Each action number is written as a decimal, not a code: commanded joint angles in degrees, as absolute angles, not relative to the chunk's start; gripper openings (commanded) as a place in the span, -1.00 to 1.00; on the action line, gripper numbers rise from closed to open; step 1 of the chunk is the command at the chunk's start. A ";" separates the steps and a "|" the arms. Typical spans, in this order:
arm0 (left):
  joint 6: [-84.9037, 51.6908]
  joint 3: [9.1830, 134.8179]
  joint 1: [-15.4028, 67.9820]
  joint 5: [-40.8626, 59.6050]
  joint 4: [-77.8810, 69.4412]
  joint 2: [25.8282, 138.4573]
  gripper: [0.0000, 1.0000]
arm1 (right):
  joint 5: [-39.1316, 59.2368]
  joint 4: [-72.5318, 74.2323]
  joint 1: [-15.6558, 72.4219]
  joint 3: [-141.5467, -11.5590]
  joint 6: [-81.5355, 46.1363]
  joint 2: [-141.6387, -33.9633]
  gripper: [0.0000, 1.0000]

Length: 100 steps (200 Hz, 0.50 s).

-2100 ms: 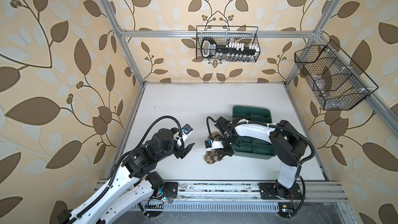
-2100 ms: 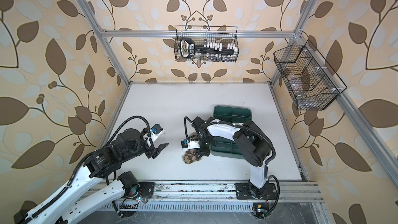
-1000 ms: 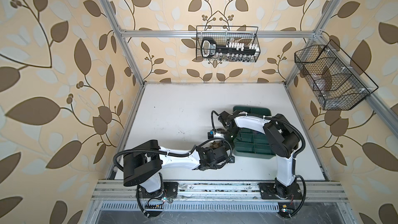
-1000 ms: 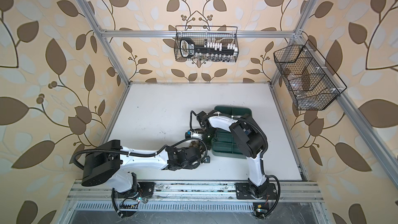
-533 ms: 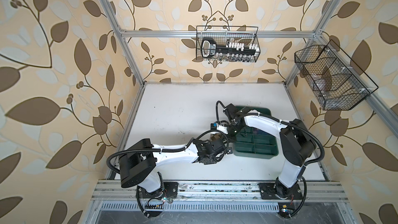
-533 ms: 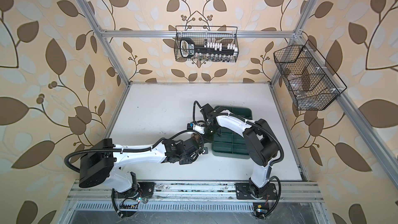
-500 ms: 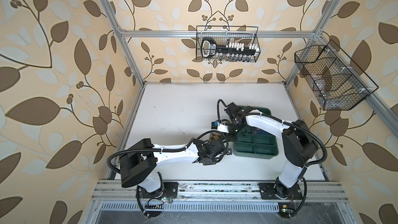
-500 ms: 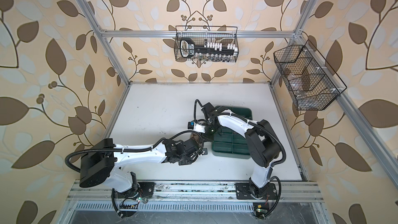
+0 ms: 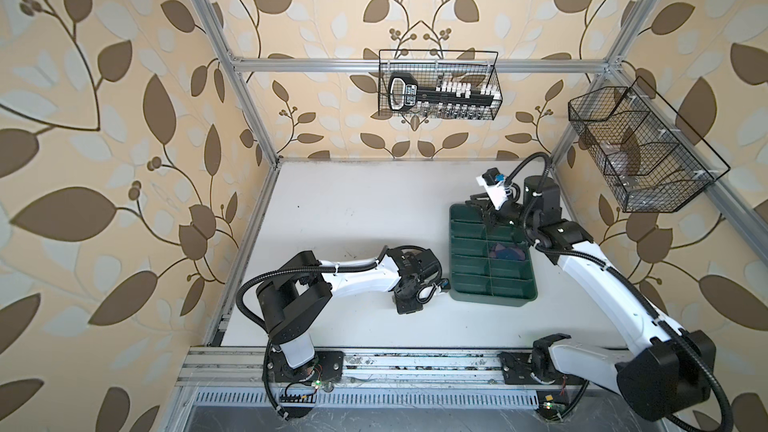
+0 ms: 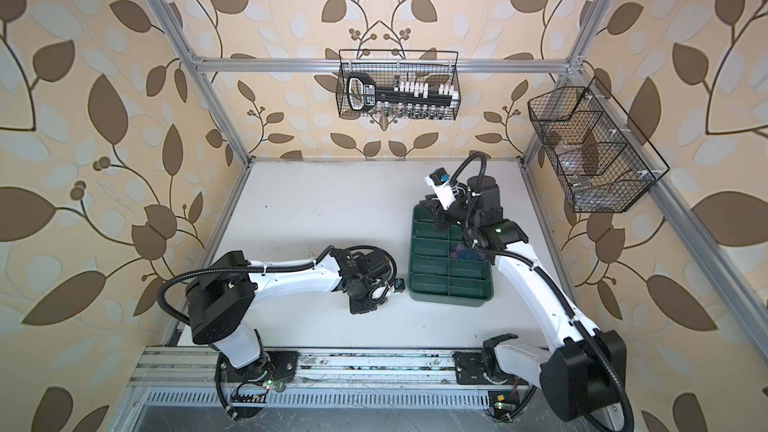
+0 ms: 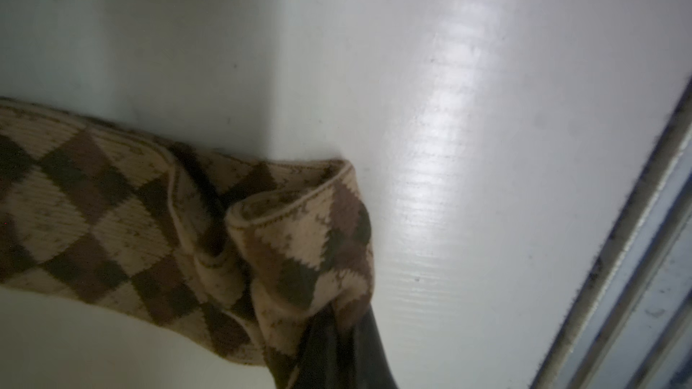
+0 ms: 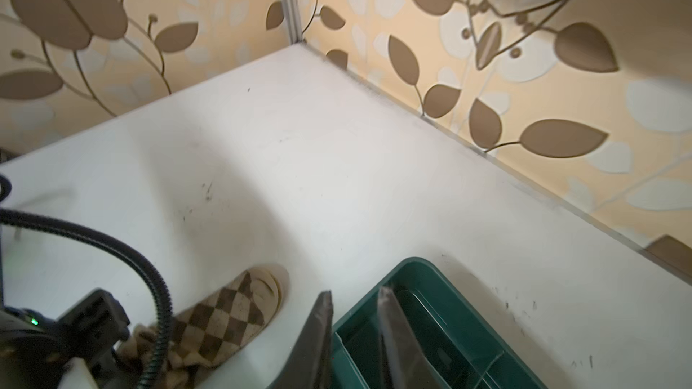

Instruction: Roll the socks

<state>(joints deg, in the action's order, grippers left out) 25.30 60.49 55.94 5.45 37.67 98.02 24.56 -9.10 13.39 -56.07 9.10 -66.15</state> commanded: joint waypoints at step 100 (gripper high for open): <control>29.20 71.55 38.47 29.57 50.92 108.57 -1.00 | 5.36 -10.43 48.23 -31.24 46.24 -47.43 -0.19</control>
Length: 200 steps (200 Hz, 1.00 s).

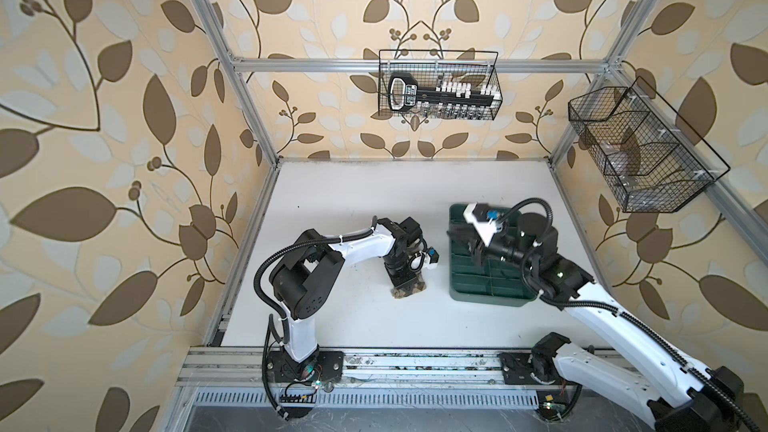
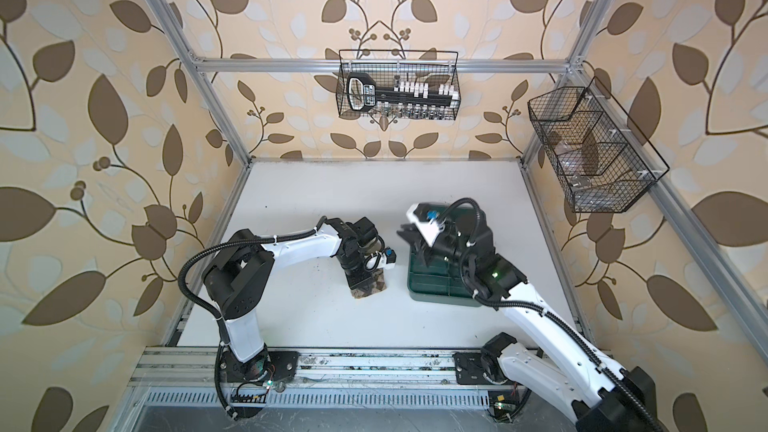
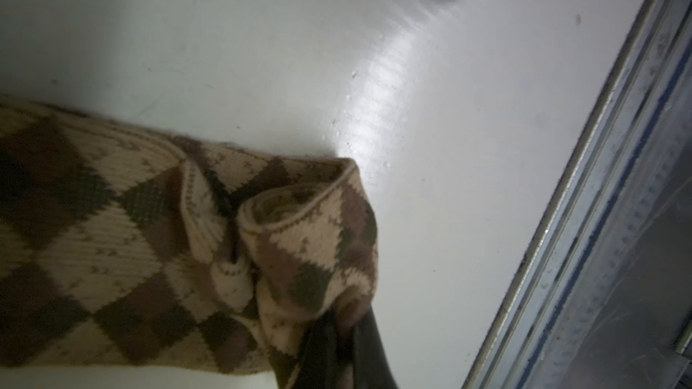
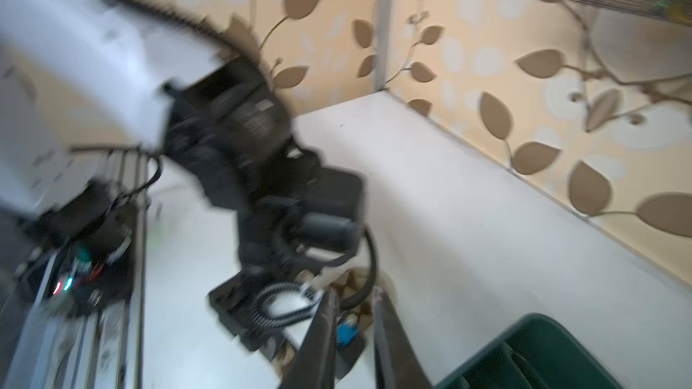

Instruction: Roll the socks

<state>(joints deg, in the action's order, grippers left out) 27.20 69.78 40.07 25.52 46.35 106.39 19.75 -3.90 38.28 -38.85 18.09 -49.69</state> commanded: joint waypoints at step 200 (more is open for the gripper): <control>27.44 71.28 36.81 30.67 49.79 108.13 -1.00 | -7.17 14.36 55.28 -36.89 51.30 -92.89 -0.40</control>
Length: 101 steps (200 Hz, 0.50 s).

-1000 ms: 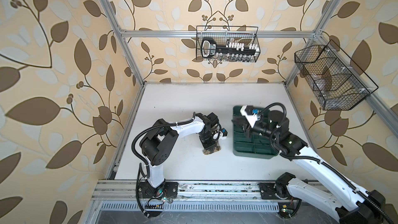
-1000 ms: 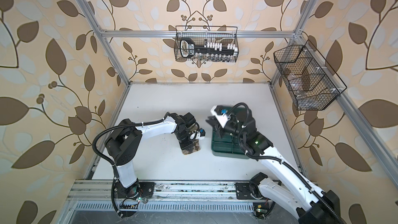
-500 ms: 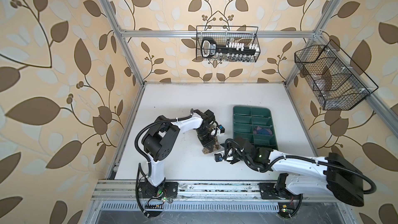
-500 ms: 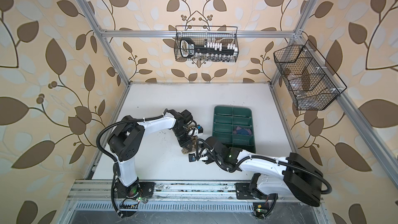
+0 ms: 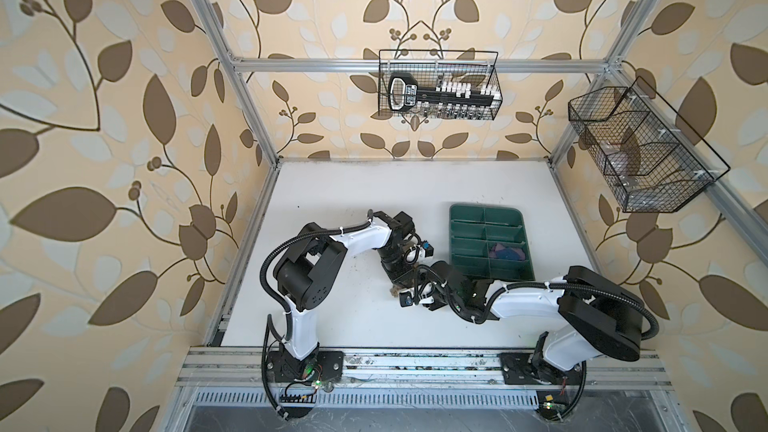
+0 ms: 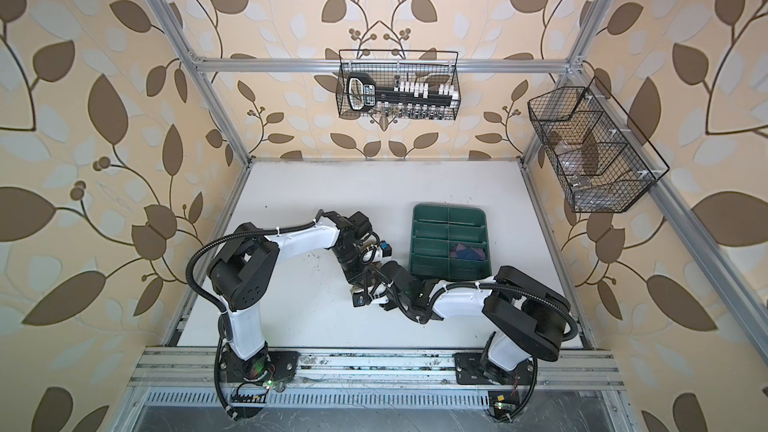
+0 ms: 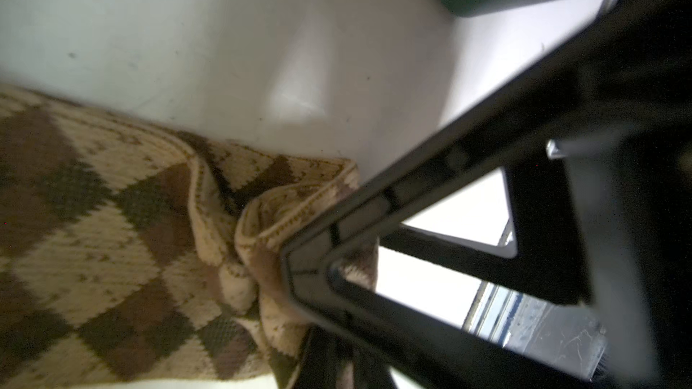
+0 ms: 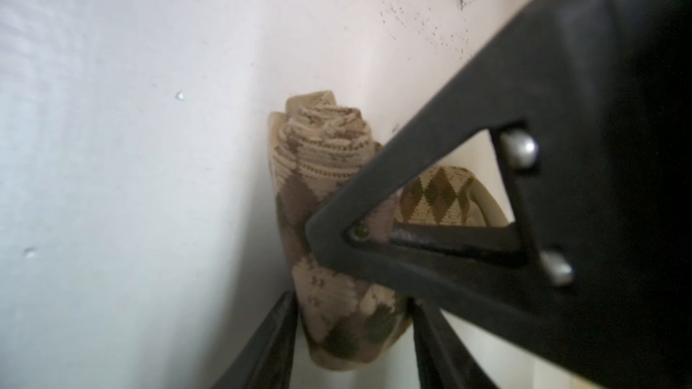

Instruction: Roll the socks

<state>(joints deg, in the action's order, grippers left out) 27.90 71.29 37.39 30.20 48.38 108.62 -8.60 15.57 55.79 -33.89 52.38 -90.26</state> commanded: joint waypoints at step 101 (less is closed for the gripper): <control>10.71 59.87 36.83 9.05 36.97 83.25 -0.14 | 2.41 -21.51 52.64 -51.70 44.80 -96.30 -1.00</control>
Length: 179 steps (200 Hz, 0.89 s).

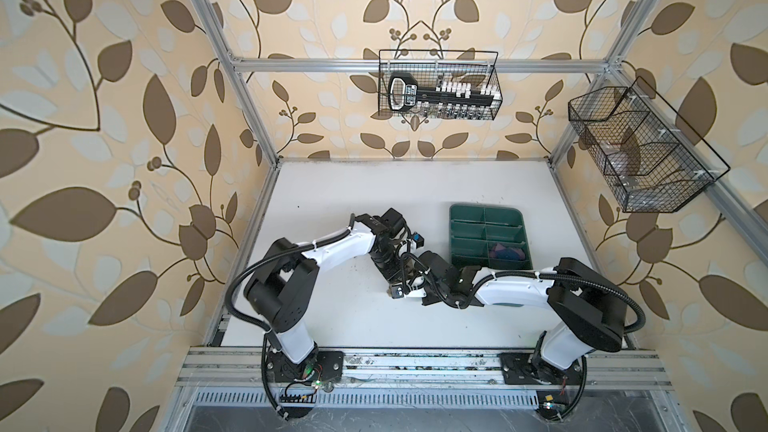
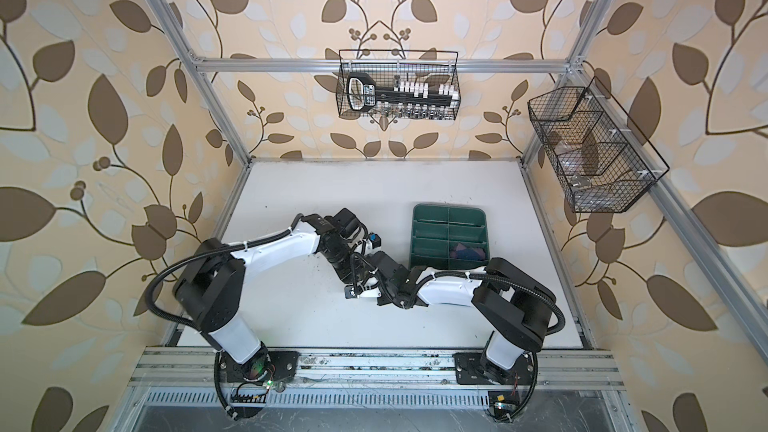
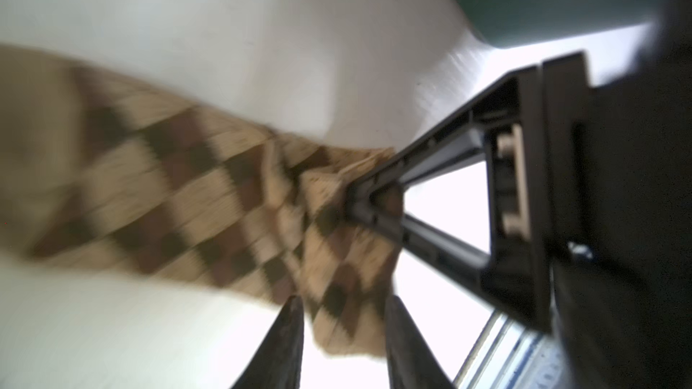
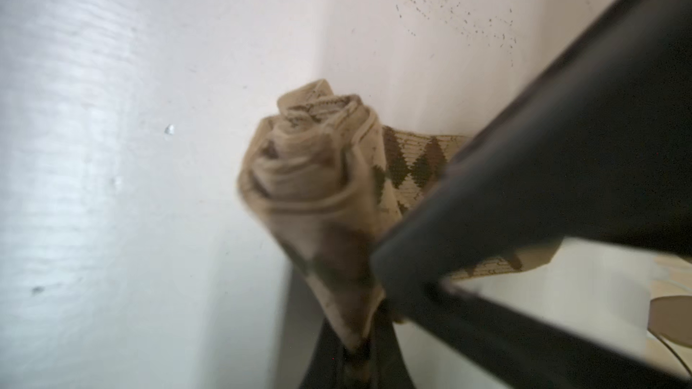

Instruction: Roll the socks

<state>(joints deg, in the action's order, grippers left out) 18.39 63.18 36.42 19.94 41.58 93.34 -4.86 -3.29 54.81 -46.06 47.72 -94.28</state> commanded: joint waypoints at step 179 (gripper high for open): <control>24.00 53.35 53.44 -12.37 43.89 45.94 0.24 | 40.67 -69.22 41.27 -92.24 43.94 -125.64 -1.00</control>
<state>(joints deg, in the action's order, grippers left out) 17.91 51.29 45.98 -8.19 41.47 41.39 32.34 -60.07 41.21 -89.65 41.39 -121.91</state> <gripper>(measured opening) 0.609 0.064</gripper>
